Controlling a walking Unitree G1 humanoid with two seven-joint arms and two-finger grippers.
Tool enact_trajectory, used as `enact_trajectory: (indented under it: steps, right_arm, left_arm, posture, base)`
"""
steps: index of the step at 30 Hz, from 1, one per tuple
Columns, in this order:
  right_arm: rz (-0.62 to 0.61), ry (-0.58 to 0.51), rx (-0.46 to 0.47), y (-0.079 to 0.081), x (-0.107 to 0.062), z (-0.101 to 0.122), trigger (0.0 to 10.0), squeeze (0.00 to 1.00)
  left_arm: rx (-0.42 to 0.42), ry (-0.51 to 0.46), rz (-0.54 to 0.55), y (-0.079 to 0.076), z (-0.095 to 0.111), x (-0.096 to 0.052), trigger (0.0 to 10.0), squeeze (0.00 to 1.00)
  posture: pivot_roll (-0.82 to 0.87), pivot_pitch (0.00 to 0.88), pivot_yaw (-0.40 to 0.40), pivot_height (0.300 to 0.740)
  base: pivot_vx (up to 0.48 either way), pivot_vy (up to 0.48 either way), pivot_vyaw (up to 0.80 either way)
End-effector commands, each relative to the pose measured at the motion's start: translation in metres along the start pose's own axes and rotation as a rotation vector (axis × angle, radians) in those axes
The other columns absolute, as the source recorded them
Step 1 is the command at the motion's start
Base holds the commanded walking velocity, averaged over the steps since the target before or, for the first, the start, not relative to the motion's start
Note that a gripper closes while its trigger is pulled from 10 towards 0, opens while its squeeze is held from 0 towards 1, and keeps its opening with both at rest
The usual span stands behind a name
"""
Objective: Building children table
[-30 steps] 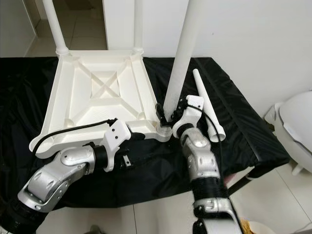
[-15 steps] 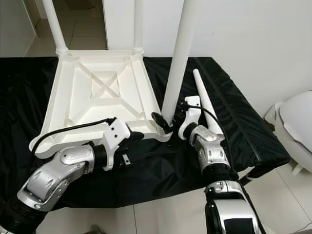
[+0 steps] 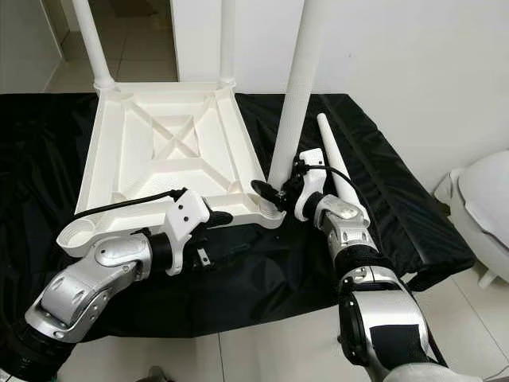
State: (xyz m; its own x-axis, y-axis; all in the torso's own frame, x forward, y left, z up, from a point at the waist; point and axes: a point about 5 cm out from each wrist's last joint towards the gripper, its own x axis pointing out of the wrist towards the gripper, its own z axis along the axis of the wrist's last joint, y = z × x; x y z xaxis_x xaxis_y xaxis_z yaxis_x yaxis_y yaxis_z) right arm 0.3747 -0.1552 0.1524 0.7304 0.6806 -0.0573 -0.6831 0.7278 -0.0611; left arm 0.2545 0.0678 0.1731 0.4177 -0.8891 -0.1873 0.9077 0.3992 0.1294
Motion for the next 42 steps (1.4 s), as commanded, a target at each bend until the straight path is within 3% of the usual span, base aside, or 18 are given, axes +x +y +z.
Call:
enact_trajectory:
  steps: [1, 8, 17, 22, 28, 38, 42]
  right_arm:
    - [0.007, 0.046, 0.005, -0.001, -0.003, -0.006, 0.0, 0.00]
    - [-0.059, 0.039, 0.036, -0.005, -0.005, -0.010, 0.0, 0.00]
    - [-0.346, -0.017, 0.113, -0.009, -0.001, -0.008, 0.0, 0.00]
    - [-0.419, -0.022, 0.145, -0.010, 0.000, -0.007, 0.0, 0.00]
    - [-0.608, -0.099, 0.131, 0.010, 0.012, 0.009, 0.0, 0.00]
    - [-0.767, -0.135, 0.188, 0.044, 0.021, 0.012, 0.0, 0.00]
    - [-0.771, -0.136, 0.192, 0.047, 0.021, 0.012, 0.0, 0.00]
  left_arm:
    - [0.010, -0.009, -0.026, -0.002, 0.005, 0.000, 10.0, 0.00]
    - [0.004, -0.011, -0.026, -0.003, 0.005, 0.000, 10.0, 0.00]
    - [-0.001, -0.016, -0.033, -0.004, 0.005, 0.002, 10.0, 0.00]
    - [-0.001, -0.018, -0.035, -0.004, 0.005, 0.003, 10.0, 0.00]
    - [-0.002, -0.018, -0.044, -0.006, 0.005, 0.005, 10.0, 0.00]
    - [-0.006, -0.024, -0.040, -0.007, 0.005, 0.005, 10.0, 0.00]
    - [-0.006, -0.025, -0.038, -0.007, 0.005, 0.005, 10.0, 0.00]
  posture:
    - [-0.01, 0.017, -0.049, 0.740]
    - [-0.01, 0.021, -0.055, 0.740]
    - [-0.03, 0.026, -0.055, 0.740]
    - [-0.03, 0.025, -0.054, 0.740]
    - [-0.03, 0.014, -0.065, 0.740]
    - [-0.03, 0.004, -0.081, 0.740]
    - [-0.03, 0.003, -0.081, 0.740]
  base:
    - [0.000, 0.000, 0.00]
    - [0.000, 0.000, 0.00]
    - [0.000, 0.000, 0.00]
    - [0.000, 0.000, 0.00]
    - [0.000, 0.000, 0.00]
    - [0.000, 0.000, 0.00]
    - [0.000, 0.000, 0.00]
